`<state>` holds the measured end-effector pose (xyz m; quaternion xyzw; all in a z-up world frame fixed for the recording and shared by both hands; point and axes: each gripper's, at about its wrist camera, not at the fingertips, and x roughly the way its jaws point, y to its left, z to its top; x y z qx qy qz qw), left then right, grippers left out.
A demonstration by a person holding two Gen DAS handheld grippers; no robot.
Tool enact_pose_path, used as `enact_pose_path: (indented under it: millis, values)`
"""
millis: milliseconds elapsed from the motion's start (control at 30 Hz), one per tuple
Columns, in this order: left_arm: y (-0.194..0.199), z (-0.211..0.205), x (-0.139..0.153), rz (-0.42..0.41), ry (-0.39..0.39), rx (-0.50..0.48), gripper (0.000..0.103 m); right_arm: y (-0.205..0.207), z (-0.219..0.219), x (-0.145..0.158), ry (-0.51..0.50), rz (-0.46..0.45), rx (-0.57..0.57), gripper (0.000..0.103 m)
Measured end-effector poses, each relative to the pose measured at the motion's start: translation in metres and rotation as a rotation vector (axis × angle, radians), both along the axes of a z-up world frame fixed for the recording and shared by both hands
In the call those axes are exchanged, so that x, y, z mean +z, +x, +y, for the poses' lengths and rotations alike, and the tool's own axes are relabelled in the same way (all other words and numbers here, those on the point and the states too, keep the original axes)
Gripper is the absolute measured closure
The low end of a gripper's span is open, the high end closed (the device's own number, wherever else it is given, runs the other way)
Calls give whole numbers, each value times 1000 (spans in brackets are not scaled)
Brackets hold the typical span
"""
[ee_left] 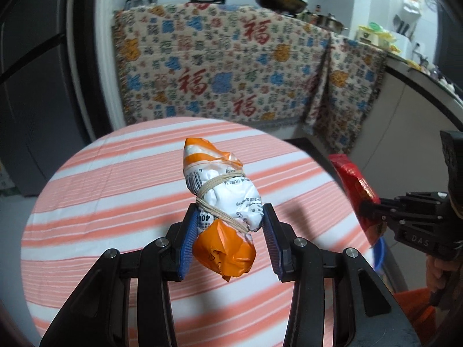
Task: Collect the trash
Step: 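Carry the wrapped snack and red wrapper over the blue wastebasket with both tools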
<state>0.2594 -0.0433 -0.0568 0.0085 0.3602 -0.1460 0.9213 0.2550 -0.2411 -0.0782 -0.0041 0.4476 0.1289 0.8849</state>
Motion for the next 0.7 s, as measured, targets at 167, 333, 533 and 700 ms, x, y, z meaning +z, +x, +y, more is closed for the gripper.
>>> enact_pose_path:
  millis: [167, 333, 533, 700]
  values:
    - [-12, -72, 8, 5, -40, -135, 59, -26, -64, 10, -29, -12, -90, 91]
    - [-19, -148, 1, 41, -87, -262, 59, -55, -147, 9, -57, -6, -224, 91]
    - [-25, -236, -20, 104, -135, -405, 59, -77, -228, -5, -44, 29, -335, 91]
    - [-25, -298, -54, 169, -144, -472, 59, -77, -275, -34, 19, 78, -372, 91]
